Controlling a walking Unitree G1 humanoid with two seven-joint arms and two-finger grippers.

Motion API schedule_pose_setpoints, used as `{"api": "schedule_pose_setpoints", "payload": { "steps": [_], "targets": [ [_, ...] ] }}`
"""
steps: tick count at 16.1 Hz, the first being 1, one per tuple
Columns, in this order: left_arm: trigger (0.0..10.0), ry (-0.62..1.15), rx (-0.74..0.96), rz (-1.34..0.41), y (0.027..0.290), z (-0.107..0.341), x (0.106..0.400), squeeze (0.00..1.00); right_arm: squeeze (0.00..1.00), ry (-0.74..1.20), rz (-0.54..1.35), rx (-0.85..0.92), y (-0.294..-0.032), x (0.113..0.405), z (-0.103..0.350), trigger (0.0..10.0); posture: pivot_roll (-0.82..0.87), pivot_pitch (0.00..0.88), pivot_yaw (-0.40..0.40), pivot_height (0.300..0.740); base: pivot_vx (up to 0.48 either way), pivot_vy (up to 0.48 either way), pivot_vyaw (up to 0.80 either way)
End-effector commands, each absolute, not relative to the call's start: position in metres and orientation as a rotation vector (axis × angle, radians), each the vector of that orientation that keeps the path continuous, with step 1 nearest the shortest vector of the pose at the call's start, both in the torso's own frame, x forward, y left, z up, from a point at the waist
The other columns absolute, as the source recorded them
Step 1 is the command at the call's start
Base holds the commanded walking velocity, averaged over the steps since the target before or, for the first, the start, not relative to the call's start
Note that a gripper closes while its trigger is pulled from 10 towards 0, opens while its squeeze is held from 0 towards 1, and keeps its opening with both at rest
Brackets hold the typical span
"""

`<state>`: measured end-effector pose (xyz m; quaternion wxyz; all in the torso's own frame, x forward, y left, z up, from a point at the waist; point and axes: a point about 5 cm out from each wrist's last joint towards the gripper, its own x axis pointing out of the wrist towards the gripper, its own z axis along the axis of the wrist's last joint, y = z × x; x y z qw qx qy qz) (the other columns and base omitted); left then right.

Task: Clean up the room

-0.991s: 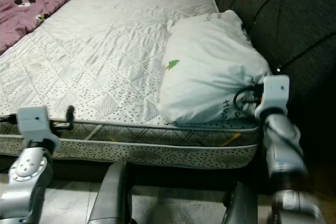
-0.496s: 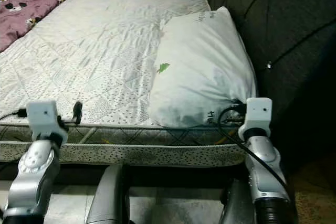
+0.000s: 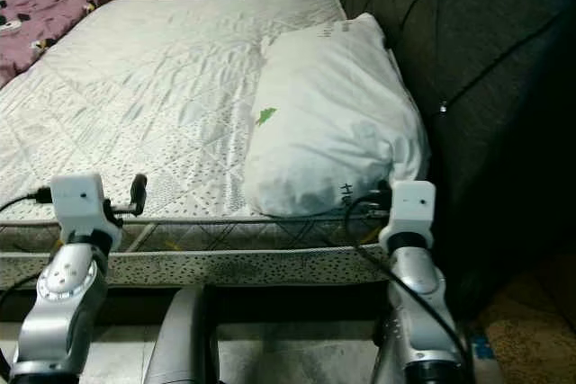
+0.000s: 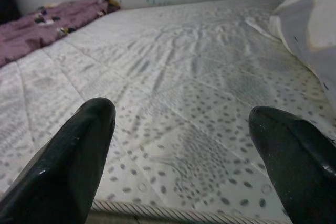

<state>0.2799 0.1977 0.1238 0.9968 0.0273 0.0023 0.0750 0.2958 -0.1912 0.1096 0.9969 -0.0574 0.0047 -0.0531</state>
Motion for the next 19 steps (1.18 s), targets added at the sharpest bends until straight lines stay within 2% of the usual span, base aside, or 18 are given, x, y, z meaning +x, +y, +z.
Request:
{"api": "schedule_pose_setpoints", "payload": {
  "steps": [1,5,9,13,16,19],
  "targets": [
    [10.0,-0.01,0.06,0.141,0.196,0.125,0.279,0.0,1.0,-0.005,-0.076,-0.127,-0.181,0.296,0.112,10.0,0.02,0.0,0.078,0.467,0.0,0.0,0.0],
    [10.0,0.004,0.035,0.138,0.187,0.117,0.272,0.0,1.0,-0.05,-0.097,-0.112,-0.181,0.297,0.123,10.0,0.01,0.0,0.074,0.467,0.0,0.0,0.0],
    [10.0,-0.026,0.034,0.114,0.185,0.119,0.264,0.0,1.0,-0.122,-0.053,-0.088,-0.162,0.296,0.141,10.0,0.0,0.0,0.075,0.467,0.0,0.0,0.0],
    [10.0,-0.047,0.027,0.095,0.181,0.122,0.259,0.0,1.0,-0.142,-0.051,-0.06,-0.158,0.282,0.146,10.0,0.0,0.0,0.065,0.467,0.0,0.0,0.0],
    [10.0,-0.052,0.026,0.103,0.181,0.125,0.258,0.0,1.0,-0.21,-0.095,-0.087,-0.166,0.288,0.167,10.0,0.01,0.008,0.056,0.467,0.0,0.0,0.0],
    [10.0,-0.047,0.017,0.109,0.18,0.123,0.257,0.0,1.0,-0.238,-0.075,-0.081,-0.161,0.295,0.181,10.0,0.01,0.017,0.05,0.467,0.0,0.0,0.0]
  ]
}}
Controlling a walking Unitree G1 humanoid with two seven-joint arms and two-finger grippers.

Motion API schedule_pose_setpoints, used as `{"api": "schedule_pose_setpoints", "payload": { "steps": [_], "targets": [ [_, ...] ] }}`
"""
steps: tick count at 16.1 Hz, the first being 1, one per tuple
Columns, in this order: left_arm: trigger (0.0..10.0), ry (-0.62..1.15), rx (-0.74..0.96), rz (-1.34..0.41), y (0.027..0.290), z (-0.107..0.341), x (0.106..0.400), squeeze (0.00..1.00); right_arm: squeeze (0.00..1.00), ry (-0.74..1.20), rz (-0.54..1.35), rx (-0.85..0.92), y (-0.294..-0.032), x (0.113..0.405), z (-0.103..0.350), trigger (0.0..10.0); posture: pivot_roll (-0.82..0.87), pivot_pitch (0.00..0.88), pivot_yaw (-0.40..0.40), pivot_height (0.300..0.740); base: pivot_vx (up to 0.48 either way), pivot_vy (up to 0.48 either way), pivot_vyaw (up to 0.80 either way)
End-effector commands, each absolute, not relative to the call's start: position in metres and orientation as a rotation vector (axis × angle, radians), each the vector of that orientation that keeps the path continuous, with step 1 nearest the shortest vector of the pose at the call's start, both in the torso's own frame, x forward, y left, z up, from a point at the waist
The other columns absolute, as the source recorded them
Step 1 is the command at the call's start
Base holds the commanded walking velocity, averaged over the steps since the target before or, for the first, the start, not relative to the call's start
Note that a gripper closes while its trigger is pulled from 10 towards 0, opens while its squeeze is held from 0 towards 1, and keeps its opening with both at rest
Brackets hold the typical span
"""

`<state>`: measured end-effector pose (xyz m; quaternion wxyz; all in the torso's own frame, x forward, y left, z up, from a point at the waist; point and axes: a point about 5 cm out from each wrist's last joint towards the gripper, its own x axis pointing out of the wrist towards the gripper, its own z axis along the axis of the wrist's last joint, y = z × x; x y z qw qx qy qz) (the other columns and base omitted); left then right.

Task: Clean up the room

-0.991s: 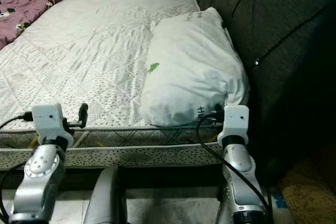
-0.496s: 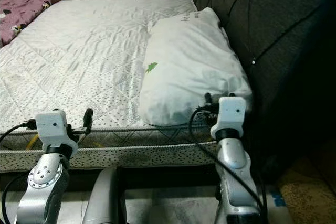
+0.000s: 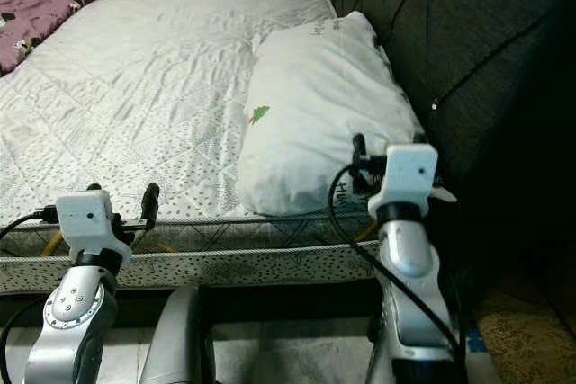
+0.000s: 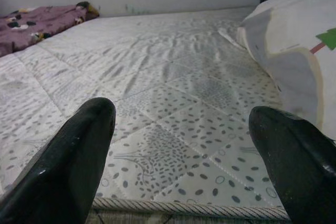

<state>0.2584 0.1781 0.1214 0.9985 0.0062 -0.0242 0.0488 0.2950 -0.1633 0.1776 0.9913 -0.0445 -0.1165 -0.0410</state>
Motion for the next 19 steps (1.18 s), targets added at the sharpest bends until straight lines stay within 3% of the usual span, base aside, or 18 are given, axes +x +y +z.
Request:
{"api": "schedule_pose_setpoints", "payload": {
  "steps": [1,6,7,11,19],
  "targets": [
    [10.0,-0.048,0.013,0.107,0.179,0.123,0.257,0.0,1.0,-0.228,-0.07,-0.078,-0.161,0.295,0.179,10.0,0.01,0.017,0.05,0.467,0.0,0.0,0.0],
    [10.0,-0.061,0.006,0.104,0.18,0.127,0.262,0.0,1.0,-0.171,-0.057,-0.018,-0.155,0.296,0.169,10.0,0.01,0.008,0.048,0.467,0.0,0.0,0.0],
    [10.0,-0.062,0.006,0.104,0.179,0.127,0.262,0.0,0.0,-0.155,-0.055,-0.007,-0.155,0.298,0.168,10.0,0.01,0.007,0.046,0.467,0.0,0.0,0.0],
    [10.0,-0.063,0.005,0.097,0.176,0.127,0.262,0.0,0.0,-0.159,-0.069,-0.026,-0.161,0.305,0.172,10.0,0.01,0.001,0.043,0.472,0.0,0.0,0.0],
    [10.0,-0.062,0.015,0.091,0.177,0.127,0.265,0.0,0.0,-0.16,-0.064,0.001,-0.159,0.31,0.172,10.0,0.02,0.0,0.044,0.572,0.0,0.0,0.0]
  ]
}}
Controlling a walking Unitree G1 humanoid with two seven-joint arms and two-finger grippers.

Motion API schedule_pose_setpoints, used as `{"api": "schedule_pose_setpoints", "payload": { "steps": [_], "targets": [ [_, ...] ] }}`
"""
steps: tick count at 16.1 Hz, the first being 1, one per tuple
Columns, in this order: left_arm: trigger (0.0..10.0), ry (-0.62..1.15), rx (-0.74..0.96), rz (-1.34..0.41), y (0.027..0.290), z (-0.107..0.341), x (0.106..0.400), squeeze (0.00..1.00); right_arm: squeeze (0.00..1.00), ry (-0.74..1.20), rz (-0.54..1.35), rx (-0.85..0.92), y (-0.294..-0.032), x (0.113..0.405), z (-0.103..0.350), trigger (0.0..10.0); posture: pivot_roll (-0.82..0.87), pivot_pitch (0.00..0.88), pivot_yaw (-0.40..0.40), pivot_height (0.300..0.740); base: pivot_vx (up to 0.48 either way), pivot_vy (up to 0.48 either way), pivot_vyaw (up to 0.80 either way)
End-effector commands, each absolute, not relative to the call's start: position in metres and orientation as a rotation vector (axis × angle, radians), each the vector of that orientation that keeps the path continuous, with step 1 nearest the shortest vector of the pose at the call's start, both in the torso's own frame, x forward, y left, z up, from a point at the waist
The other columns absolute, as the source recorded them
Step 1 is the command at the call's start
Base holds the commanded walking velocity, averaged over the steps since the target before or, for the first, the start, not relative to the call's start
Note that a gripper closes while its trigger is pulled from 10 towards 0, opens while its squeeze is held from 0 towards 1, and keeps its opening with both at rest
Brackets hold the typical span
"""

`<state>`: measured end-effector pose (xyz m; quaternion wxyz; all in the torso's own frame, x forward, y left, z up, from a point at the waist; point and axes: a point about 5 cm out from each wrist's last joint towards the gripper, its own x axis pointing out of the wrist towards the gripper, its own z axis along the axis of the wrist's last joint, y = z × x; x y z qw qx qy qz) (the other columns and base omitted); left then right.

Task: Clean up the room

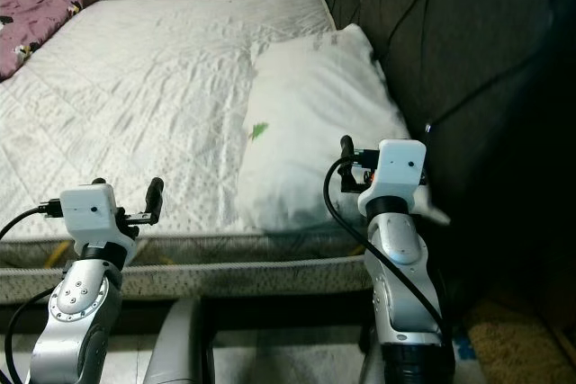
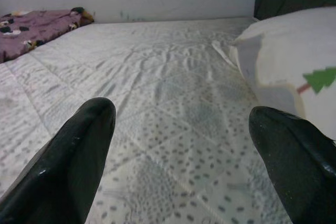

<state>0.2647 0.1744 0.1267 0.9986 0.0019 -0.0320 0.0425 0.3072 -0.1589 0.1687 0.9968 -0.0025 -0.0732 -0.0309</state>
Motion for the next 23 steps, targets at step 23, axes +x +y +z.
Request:
{"api": "schedule_pose_setpoints", "payload": {
  "steps": [23],
  "targets": [
    [10.0,-0.051,0.011,0.052,0.166,0.125,0.266,0.0,0.0,-0.166,-0.095,-0.017,-0.162,0.309,0.169,10.0,0.02,0.0,0.055,0.74,0.0,0.0,0.0]
  ]
}}
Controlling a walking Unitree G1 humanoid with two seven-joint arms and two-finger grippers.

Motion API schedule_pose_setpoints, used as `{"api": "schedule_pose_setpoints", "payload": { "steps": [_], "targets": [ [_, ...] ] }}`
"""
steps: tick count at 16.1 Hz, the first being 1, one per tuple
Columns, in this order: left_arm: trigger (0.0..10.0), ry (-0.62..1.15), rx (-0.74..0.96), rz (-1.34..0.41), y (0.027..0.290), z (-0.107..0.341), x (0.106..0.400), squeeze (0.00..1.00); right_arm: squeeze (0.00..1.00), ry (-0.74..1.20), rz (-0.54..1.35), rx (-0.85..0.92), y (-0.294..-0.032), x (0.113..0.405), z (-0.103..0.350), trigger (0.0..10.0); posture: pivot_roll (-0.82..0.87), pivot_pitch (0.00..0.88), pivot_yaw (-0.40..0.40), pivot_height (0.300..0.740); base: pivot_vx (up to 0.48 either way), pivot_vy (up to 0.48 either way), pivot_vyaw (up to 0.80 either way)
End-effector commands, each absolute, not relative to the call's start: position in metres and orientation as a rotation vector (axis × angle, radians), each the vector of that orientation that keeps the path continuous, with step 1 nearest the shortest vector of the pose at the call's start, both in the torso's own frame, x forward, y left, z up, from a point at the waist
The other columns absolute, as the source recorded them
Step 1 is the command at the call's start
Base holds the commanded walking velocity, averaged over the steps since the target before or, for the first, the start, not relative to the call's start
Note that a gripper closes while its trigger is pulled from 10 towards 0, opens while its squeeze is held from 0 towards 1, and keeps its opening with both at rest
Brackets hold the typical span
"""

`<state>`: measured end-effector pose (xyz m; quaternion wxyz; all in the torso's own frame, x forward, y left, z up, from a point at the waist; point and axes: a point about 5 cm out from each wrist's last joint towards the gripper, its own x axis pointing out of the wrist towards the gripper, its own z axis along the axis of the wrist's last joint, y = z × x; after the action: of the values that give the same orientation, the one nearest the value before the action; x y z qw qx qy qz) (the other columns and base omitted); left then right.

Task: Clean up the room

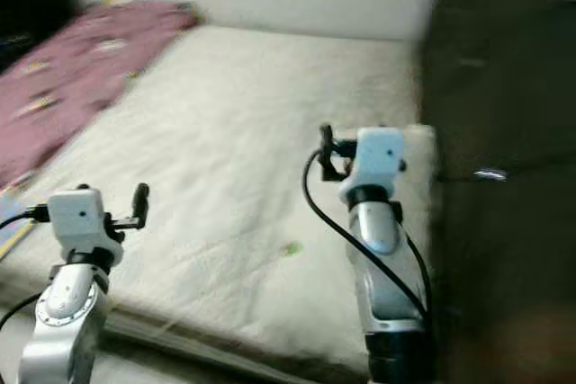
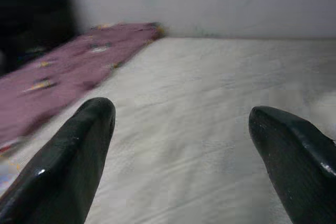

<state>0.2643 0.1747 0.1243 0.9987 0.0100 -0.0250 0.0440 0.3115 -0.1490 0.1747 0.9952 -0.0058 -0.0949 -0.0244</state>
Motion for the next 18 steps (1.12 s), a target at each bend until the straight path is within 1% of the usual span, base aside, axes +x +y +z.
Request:
{"api": "schedule_pose_setpoints", "payload": {
  "steps": [1,7,11,17,18],
  "targets": [
    [10.0,-0.052,0.011,0.05,0.165,0.125,0.266,0.0,0.0,-0.166,-0.096,-0.017,-0.162,0.31,0.169,10.0,0.02,0.0,0.056,0.74,0.0,0.0,0.0],
    [10.0,-0.03,-0.023,0.049,0.162,0.122,0.268,0.0,0.0,-0.118,-0.112,0.014,-0.161,0.311,0.16,10.0,0.02,0.0,0.054,0.74,0.0,0.0,0.0],
    [10.0,-0.032,-0.04,0.034,0.161,0.123,0.268,0.0,0.0,-0.112,-0.108,0.011,-0.161,0.312,0.159,10.0,0.02,0.0,0.05,0.74,0.0,0.0,-0.75],
    [10.0,-0.028,-0.04,0.028,0.16,0.123,0.269,0.0,0.0,-0.115,-0.089,0.003,-0.158,0.312,0.158,10.0,0.02,0.0,0.05,0.74,0.0,0.0,0.0],
    [10.0,-0.027,-0.038,0.027,0.16,0.123,0.269,0.0,0.0,-0.122,-0.082,-0.028,-0.158,0.311,0.158,10.0,0.02,0.0,0.05,0.74,0.0,0.0,0.0]
  ]
}}
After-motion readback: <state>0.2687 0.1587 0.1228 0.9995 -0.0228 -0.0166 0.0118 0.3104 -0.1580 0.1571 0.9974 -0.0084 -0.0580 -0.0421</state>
